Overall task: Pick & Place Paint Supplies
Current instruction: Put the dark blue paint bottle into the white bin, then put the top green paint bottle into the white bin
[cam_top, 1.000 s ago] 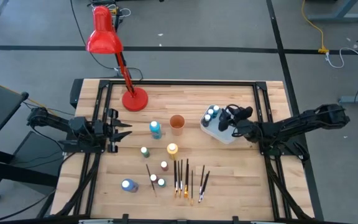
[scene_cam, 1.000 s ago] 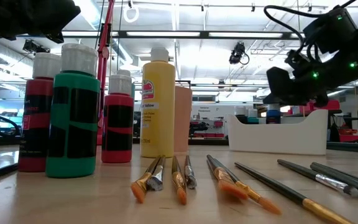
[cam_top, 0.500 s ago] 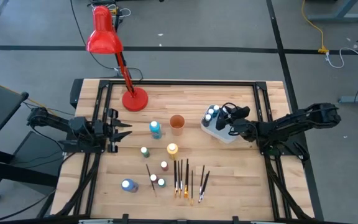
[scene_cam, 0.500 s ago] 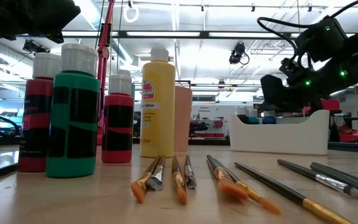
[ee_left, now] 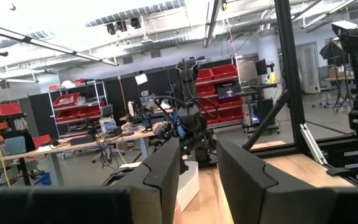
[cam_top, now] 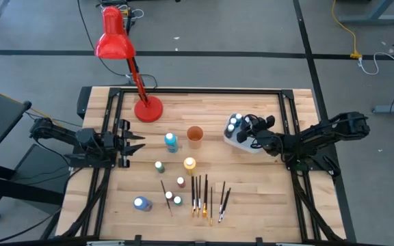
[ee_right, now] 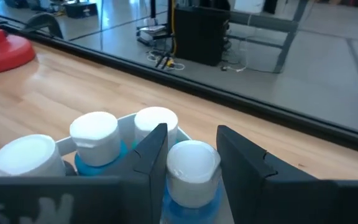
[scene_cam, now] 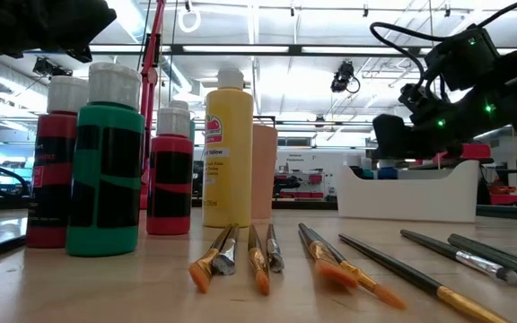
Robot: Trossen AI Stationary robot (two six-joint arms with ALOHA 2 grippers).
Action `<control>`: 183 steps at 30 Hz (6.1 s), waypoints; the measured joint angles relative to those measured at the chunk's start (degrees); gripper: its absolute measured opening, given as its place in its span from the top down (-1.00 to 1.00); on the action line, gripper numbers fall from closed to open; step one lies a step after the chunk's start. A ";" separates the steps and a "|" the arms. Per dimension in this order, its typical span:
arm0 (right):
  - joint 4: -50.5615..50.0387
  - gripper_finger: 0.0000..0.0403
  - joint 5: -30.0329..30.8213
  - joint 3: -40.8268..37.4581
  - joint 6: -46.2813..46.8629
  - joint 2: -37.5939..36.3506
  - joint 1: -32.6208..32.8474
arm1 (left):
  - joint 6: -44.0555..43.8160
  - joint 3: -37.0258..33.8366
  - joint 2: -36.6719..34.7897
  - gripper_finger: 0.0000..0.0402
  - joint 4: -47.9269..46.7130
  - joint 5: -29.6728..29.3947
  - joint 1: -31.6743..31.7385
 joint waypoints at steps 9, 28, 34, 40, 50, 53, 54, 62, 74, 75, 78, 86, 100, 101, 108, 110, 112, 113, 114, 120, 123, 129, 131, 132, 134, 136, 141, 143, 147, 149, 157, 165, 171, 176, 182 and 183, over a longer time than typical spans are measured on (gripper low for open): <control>0.19 0.17 -0.32 0.00 -2.51 0.00 0.00 | 0.00 0.00 0.00 0.42 0.00 0.00 0.02; 24.31 0.21 -4.96 0.02 -25.86 -0.13 2.47 | 0.00 0.00 0.00 0.42 -0.04 0.00 0.02; 22.59 0.58 -13.82 0.02 -23.62 -0.16 4.72 | -0.19 0.00 0.00 0.42 -0.02 0.00 0.02; 22.37 0.94 -5.61 0.02 -26.31 -3.07 7.33 | -3.00 0.00 0.00 0.42 -0.04 -0.04 0.02; 0.51 0.99 -0.58 0.02 -18.11 -12.01 8.96 | -2.89 0.00 0.00 0.42 -0.02 -0.04 0.00; -6.70 0.99 -2.20 0.02 -11.47 -14.51 8.96 | -2.93 0.00 0.00 0.42 -0.02 -0.04 0.01; -8.02 0.99 -3.17 0.02 -10.40 -15.36 8.97 | -2.93 0.00 0.00 0.42 -0.02 -0.02 0.00; -17.14 1.00 -5.16 0.02 -8.39 -23.77 8.98 | -2.89 0.00 0.00 0.42 0.00 -0.04 0.02; -44.72 1.00 -9.46 0.02 15.37 -28.44 6.81 | -2.84 0.00 0.00 0.42 0.00 -0.04 0.02; -45.08 1.00 -10.19 0.02 15.95 -28.42 6.14 | -2.84 0.00 0.00 0.42 0.00 -0.04 0.02; -45.13 1.00 -13.69 0.02 17.38 -28.44 3.81 | -2.82 0.00 0.00 0.42 0.02 -0.04 0.01; -46.68 1.00 -18.90 0.02 23.50 -26.74 -2.54 | -2.80 0.00 0.00 0.42 0.09 -0.04 0.02; -38.83 1.00 -24.00 0.09 22.60 -19.98 -10.12 | 0.43 0.00 0.00 0.42 0.11 -0.07 0.01; -38.12 1.00 -24.03 0.09 22.14 -19.50 -10.48 | 0.44 0.00 0.00 0.42 0.11 -0.05 0.01; -34.45 1.00 -25.50 0.09 19.41 -17.77 -11.80 | 1.51 0.00 0.00 0.42 0.09 -0.04 0.00; -33.50 1.00 -26.74 0.09 18.39 -17.77 -11.99 | 1.73 0.00 0.00 0.42 0.09 -0.06 0.00; -32.64 1.00 -27.91 0.09 17.30 -17.77 -12.15 | 1.73 0.00 0.00 0.42 0.07 -0.06 0.02; -32.33 1.00 -28.36 0.09 16.92 -17.77 -12.27 | 1.73 0.00 0.00 0.42 0.07 -0.04 0.02; -32.12 1.00 -28.80 0.09 16.40 -17.77 -12.38 | 1.72 0.00 0.00 0.42 0.07 -0.06 0.01; -32.21 1.00 -28.38 0.07 15.78 -17.77 -12.41 | 1.66 0.00 0.00 0.42 0.04 -0.04 0.00; -32.19 1.00 -26.29 0.02 15.86 -17.77 -12.44 | 1.63 0.00 0.00 0.42 0.04 -0.04 0.02; -32.12 1.00 -23.83 0.02 13.68 -17.77 -12.44 | 1.55 0.00 0.00 0.42 0.04 -0.04 0.00; -31.49 1.00 -22.93 -0.02 12.60 -17.77 -12.41 | 1.54 0.00 0.00 0.42 0.04 -0.04 0.02; -30.70 1.00 -22.45 -0.02 12.00 -17.77 -12.41 | 1.53 0.00 0.00 0.42 0.05 -0.04 0.02; -28.02 1.00 -21.83 -0.04 10.03 -17.77 -12.44 | 1.53 0.00 0.00 0.42 0.05 -0.04 0.01; -25.61 1.00 -21.81 0.31 7.13 -17.78 -12.41 | 1.53 0.00 0.00 0.42 0.04 -0.04 0.01; -27.32 1.00 -16.10 5.09 -1.21 -17.96 -12.41 | 1.46 0.00 0.00 0.42 0.04 -0.04 0.02; -28.69 1.00 -12.05 7.27 -4.68 -17.94 -12.43 | 1.16 0.02 0.00 0.42 0.04 -0.04 0.01; -28.71 1.00 -9.40 11.87 -10.92 -17.95 -12.31 | -0.07 0.00 0.00 0.42 0.02 -0.02 0.02; -28.70 1.00 -12.25 14.33 -12.17 -17.97 -11.91 | -0.64 0.00 0.00 0.42 0.02 -0.02 0.01; -23.78 0.96 -38.01 19.03 -10.05 -17.97 -9.64 | -0.91 0.02 0.00 0.42 -0.07 6.32 0.01; -21.03 0.96 -48.41 18.62 -9.12 -17.77 -6.66 | -2.77 0.04 0.00 0.42 -3.48 8.93 0.00; -21.04 0.91 -48.51 18.62 -11.01 -17.66 -4.90 | -6.91 0.04 2.34 0.37 -6.05 6.08 0.00; -20.93 0.80 -48.49 18.62 -13.62 -17.48 -3.80 | -9.95 0.04 6.18 0.26 -5.97 3.19 0.01; -20.90 0.57 -48.49 18.62 -13.58 -17.31 -2.81 | -13.36 0.04 10.96 0.16 -6.01 1.60 0.02; -20.89 0.53 -48.49 18.62 -13.56 -17.31 -2.69 | -13.62 0.04 11.73 0.16 -6.01 1.66 0.02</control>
